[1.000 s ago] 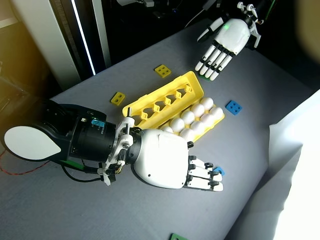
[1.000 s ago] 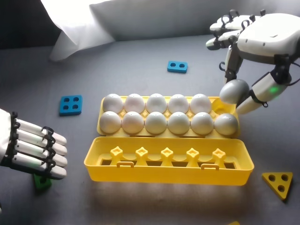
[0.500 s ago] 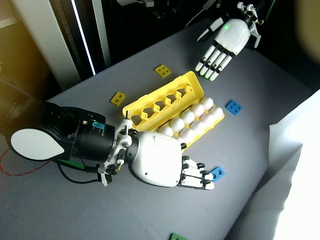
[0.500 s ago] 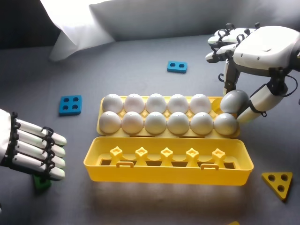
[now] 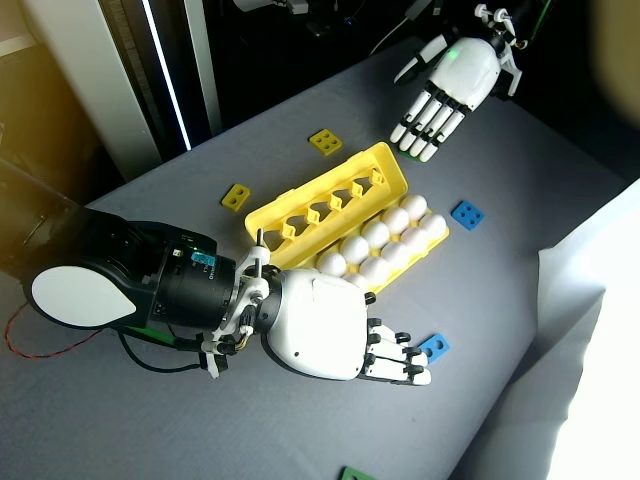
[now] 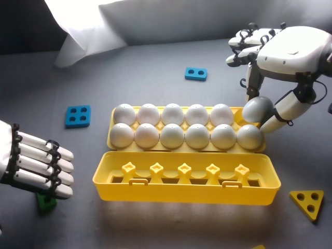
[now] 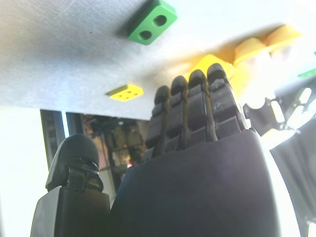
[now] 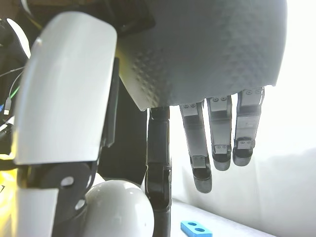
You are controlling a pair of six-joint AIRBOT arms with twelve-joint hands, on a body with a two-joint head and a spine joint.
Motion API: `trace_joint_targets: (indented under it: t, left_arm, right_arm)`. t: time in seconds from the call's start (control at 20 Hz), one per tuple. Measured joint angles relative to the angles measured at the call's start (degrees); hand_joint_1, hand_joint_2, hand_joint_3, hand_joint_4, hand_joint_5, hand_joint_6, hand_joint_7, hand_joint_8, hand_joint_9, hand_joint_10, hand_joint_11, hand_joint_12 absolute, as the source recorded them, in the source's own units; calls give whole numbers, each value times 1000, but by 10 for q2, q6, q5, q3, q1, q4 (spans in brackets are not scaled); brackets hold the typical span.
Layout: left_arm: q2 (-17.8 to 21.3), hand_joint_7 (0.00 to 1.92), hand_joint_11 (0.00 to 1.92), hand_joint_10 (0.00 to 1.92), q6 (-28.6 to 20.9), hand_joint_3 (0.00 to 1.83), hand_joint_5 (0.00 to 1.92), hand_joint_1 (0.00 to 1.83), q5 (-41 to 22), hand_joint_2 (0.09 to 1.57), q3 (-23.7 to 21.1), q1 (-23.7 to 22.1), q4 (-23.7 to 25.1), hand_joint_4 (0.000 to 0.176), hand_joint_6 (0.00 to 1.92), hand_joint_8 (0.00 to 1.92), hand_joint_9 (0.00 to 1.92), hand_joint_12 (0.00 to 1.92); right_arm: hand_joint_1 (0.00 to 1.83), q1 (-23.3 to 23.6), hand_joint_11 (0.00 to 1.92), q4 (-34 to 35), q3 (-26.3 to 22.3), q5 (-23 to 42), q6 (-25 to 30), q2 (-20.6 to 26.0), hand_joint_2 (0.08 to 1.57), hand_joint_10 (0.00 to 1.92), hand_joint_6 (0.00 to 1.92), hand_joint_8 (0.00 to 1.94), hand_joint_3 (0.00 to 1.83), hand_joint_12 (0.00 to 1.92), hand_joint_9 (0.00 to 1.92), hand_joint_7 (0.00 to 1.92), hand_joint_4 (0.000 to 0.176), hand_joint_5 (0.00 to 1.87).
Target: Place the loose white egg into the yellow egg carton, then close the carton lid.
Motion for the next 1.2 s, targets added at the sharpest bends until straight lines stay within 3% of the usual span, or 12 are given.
trace_joint_targets:
  t: [0.3, 0.35, 0.45, 0.55, 0.6, 0.65, 0.7, 0.75, 0.8, 0.85, 0.9, 1.2]
  left_arm:
    - [0, 120, 0, 7, 0, 0, 106, 0, 0, 1286, 0, 0, 0, 0, 6, 7, 69, 0]
    - [0, 110, 0, 0, 0, 1, 100, 0, 0, 1288, 0, 0, 0, 0, 0, 0, 57, 0]
    - [0, 116, 0, 4, 0, 0, 108, 0, 0, 1286, 0, 0, 1, 0, 4, 3, 64, 0]
    - [0, 99, 0, 1, 0, 1, 86, 0, 0, 1287, 0, 0, 0, 0, 1, 1, 54, 0]
    - [0, 104, 0, 2, 0, 0, 85, 0, 1, 1284, 0, 0, 0, 0, 1, 3, 57, 0]
    - [0, 104, 0, 2, -1, 0, 85, 0, 1, 1284, 0, 0, 0, 0, 1, 3, 57, 0]
    - [0, 109, 0, 6, -2, 0, 89, 0, 2, 1286, 0, 0, 0, 0, 3, 5, 60, 0]
    - [0, 109, 0, 9, -2, 0, 91, 0, 3, 1285, 0, 0, 0, 0, 3, 5, 67, 0]
    - [0, 106, 0, 6, -2, 0, 93, 0, 4, 1284, 0, 0, 0, 0, 4, 3, 62, 0]
    - [0, 115, 0, 8, -2, 0, 100, 0, 4, 1279, 0, 0, 0, 0, 6, 6, 68, 0]
    - [0, 127, 0, 12, -2, 0, 115, 0, 4, 1277, 0, 0, 0, 0, 12, 11, 80, 0]
    - [0, 136, 8, 14, -2, 0, 113, 0, 5, 1275, 0, 0, 3, 0, 10, 13, 97, 4]
  right_arm:
    - [1114, 5, 0, 0, 11, 3, -1, -11, 944, 7, 1, 0, 3, 0, 36, 302, 176, 1502]
    - [977, 5, 0, 0, 12, 4, -1, -11, 776, 1, 0, 0, 0, 0, 26, 283, 170, 1246]
    - [956, 5, 0, 0, 12, 4, -1, -12, 762, 0, 1, 1, 0, 0, 24, 284, 171, 1237]
    - [897, 5, 0, 0, 11, 4, -1, -12, 757, 0, 0, 0, 0, 0, 1, 251, 145, 1179]
    - [857, 5, 0, 0, 11, 4, -1, -12, 759, 0, 0, 0, 0, 0, 0, 235, 164, 1156]
    - [857, 5, 0, 0, 12, 4, -1, -12, 759, 0, 0, 0, 0, 0, 0, 235, 164, 1156]
    - [816, 5, 0, 0, 11, 4, -1, -12, 750, 0, 0, 1, 0, 0, 0, 218, 160, 1117]
    - [802, 5, 0, 0, 12, 4, -1, -12, 751, 0, 0, 0, 0, 0, 0, 210, 141, 1086]
    - [786, 5, 0, 1, 11, 4, -1, -12, 754, 0, 0, 0, 0, 0, 0, 196, 140, 1061]
    - [772, 5, 0, 3, 11, 4, -1, -12, 737, 0, 0, 4, 0, 0, 0, 204, 159, 1057]
    - [756, 5, 0, 3, 11, 4, -1, -12, 738, 0, 0, 0, 0, 0, 0, 196, 167, 1037]
    - [646, 5, 0, 5, 11, 4, -1, -12, 739, 0, 0, 0, 0, 0, 0, 163, 176, 891]
